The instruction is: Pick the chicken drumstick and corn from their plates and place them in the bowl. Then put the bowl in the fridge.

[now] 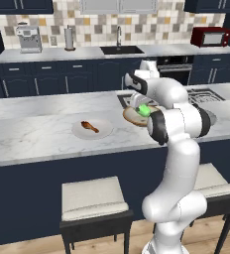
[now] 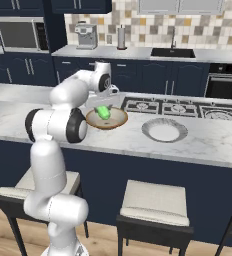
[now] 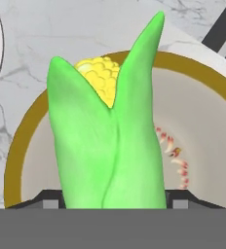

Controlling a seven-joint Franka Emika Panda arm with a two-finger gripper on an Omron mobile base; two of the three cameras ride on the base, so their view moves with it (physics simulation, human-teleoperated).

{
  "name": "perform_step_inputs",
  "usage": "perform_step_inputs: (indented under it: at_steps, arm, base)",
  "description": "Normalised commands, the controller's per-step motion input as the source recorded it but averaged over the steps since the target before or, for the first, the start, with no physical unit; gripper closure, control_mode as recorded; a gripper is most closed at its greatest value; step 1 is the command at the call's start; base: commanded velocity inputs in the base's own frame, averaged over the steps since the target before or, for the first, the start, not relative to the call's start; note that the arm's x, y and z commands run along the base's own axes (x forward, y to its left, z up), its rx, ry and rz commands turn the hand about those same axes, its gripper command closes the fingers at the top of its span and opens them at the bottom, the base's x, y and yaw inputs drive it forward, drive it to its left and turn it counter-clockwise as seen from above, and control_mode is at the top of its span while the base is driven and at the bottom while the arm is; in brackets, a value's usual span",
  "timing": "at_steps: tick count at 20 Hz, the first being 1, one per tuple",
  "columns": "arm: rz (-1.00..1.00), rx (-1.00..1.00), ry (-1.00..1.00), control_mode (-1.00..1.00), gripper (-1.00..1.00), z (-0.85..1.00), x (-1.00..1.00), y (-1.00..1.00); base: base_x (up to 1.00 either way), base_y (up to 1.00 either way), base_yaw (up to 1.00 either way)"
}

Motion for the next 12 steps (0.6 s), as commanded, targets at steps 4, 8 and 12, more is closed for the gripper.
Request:
perform_step_inputs:
  at_steps: [4, 8, 12]
  arm:
    - [0.00, 0.00, 0.00, -1.00, 1.00, -0.28, 0.07, 0.00]
    - [0.00, 0.00, 0.00, -1.00, 1.00, -0.30, 0.10, 0.00]
    - [0.00, 0.00, -0.03, -1.00, 1.00, -0.22, 0.12, 0.00]
  base:
    - [0.00, 0.00, 0.00]
    - [0.00, 0.00, 0.00]
    - [0.00, 0.00, 0.00]
